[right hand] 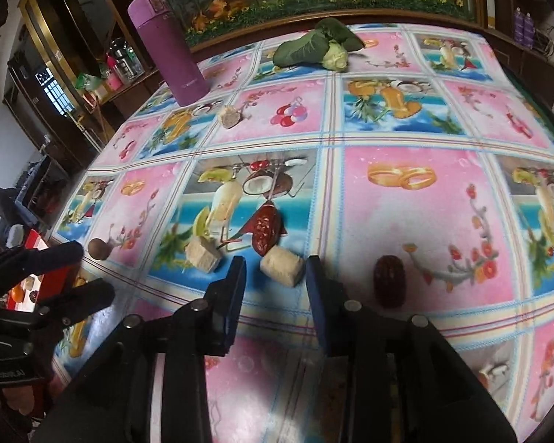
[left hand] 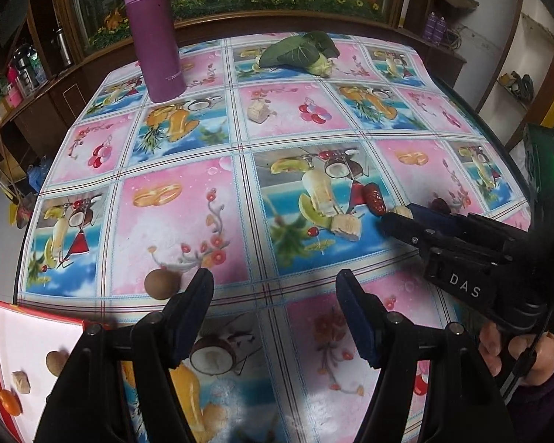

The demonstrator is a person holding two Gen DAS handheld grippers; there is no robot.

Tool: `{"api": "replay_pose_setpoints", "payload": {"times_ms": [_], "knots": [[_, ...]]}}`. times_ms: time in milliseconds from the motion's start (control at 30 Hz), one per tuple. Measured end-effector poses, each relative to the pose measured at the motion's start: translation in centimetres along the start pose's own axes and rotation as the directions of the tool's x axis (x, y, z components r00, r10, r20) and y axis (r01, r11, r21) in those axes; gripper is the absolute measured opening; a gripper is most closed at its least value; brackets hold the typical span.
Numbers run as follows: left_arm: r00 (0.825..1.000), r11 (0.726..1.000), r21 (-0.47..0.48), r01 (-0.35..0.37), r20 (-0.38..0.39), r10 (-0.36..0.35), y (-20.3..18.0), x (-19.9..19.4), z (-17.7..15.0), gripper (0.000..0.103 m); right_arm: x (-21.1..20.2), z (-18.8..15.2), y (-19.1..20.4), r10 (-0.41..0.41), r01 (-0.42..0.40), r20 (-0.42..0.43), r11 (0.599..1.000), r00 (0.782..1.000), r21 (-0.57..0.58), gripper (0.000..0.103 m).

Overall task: Organize fruits
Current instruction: 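Grasp a tan pastry with the left tool while the right tool grasps a tan cube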

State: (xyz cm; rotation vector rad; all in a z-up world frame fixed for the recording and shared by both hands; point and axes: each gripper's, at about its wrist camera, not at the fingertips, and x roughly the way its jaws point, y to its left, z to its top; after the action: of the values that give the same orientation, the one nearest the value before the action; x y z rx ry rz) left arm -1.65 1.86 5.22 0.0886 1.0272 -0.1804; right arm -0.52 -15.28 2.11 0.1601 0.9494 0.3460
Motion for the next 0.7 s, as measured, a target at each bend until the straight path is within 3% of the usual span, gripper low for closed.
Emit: {"api": "replay_pose_setpoints", "payload": {"times_ms": [167, 233, 500, 667, 700], "knots": [[1.000, 1.000, -0.001, 0.010, -0.016, -0.010, -0.6, 1.1, 0.8, 0.069, 0.0, -0.3, 0.2, -0.006, 0.007, 0.022, 0.999, 1.000, -0.039, 0.034], [1.000, 1.000, 0.004, 0.018, -0.021, -0.018, -1.0, 1.4, 1.1, 0.069, 0.0, -0.2, -0.2, -0.009, 0.010, 0.021, 0.999, 1.000, -0.033, 0.026], [0.998, 0.999, 0.027, 0.043, -0.037, -0.042, -3.1, 3.6, 2.1, 0.069, -2.6, 0.6, -2.5, 0.037, -0.044, 0.101, 0.997, 0.994, 0.067, 0.026], [0.998, 0.999, 0.016, 0.050, -0.040, -0.049, -3.4, 5.1, 2.6, 0.068, -2.8, 0.7, -3.2, 0.032, -0.042, 0.105, 0.994, 0.994, 0.102, 0.026], [0.998, 0.999, 0.017, 0.049, -0.036, -0.048, -3.5, 5.3, 2.6, 0.062, -2.9, 0.8, -3.3, 0.032, -0.043, 0.107, 0.993, 0.994, 0.106, 0.026]]}}
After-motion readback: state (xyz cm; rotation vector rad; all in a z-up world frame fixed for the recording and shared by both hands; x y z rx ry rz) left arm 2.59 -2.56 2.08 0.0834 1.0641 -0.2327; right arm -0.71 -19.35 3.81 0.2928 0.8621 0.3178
